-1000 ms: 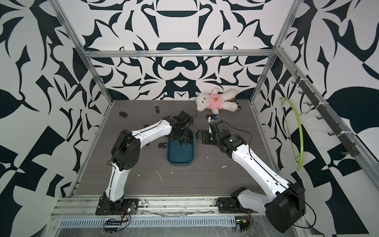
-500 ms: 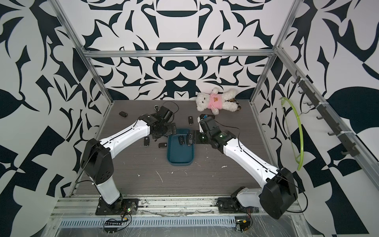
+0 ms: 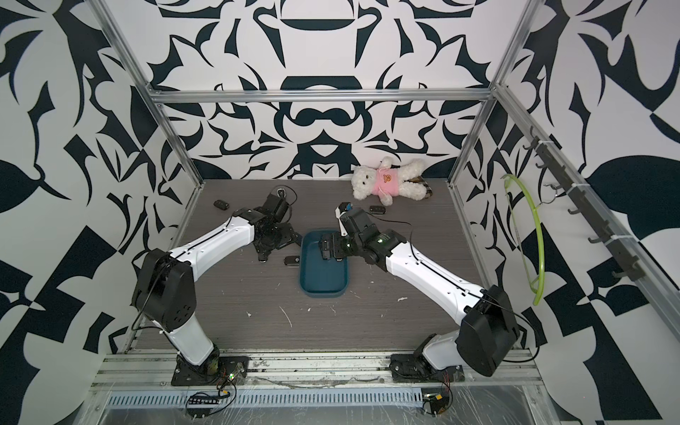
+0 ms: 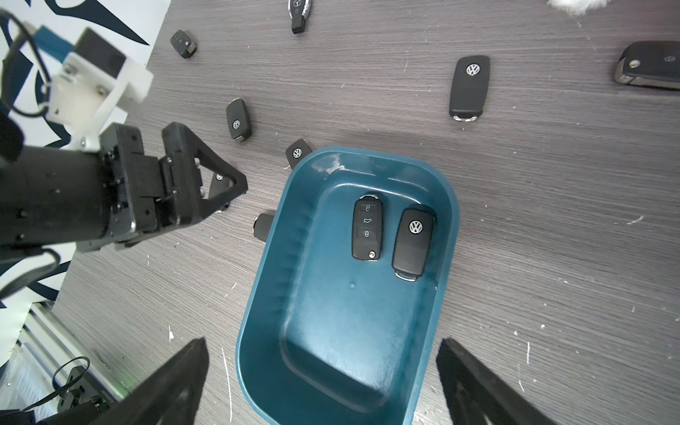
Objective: Place the car key into the storage box
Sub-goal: Pick up the car key from the center of the board.
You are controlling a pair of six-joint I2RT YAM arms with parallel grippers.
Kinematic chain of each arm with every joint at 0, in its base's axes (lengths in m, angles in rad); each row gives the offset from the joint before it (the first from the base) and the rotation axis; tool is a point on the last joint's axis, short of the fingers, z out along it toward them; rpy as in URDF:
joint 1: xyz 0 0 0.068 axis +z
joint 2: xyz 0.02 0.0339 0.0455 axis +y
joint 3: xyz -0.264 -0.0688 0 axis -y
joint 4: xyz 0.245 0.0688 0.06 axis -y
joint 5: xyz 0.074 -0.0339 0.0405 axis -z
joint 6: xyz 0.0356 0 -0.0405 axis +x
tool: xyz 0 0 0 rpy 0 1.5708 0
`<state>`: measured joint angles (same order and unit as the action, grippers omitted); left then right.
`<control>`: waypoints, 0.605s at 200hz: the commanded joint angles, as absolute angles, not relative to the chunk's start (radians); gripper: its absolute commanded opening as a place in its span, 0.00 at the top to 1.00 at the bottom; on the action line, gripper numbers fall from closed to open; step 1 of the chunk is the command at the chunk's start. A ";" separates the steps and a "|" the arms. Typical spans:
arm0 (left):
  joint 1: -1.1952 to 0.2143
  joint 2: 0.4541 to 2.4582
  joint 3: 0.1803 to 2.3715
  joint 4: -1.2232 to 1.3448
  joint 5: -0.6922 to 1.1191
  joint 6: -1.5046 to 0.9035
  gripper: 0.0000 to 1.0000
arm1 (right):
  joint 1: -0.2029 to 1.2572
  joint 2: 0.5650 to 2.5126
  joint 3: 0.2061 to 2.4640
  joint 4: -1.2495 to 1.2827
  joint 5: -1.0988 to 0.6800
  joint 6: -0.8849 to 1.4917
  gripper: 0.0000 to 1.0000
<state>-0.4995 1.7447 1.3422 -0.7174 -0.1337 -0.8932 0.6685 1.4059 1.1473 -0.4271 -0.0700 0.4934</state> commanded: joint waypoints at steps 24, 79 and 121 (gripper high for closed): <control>-0.470 1.848 1.364 -0.626 -0.049 -0.813 0.60 | 0.673 1.383 1.181 -0.402 -0.038 0.486 0.00; -0.453 1.968 1.417 -0.616 -0.018 -0.748 0.76 | 0.673 1.352 1.163 -0.426 -0.002 0.489 0.00; -0.453 1.951 1.343 -0.611 0.001 -0.760 0.73 | 0.674 1.350 1.158 -0.432 0.014 0.493 0.00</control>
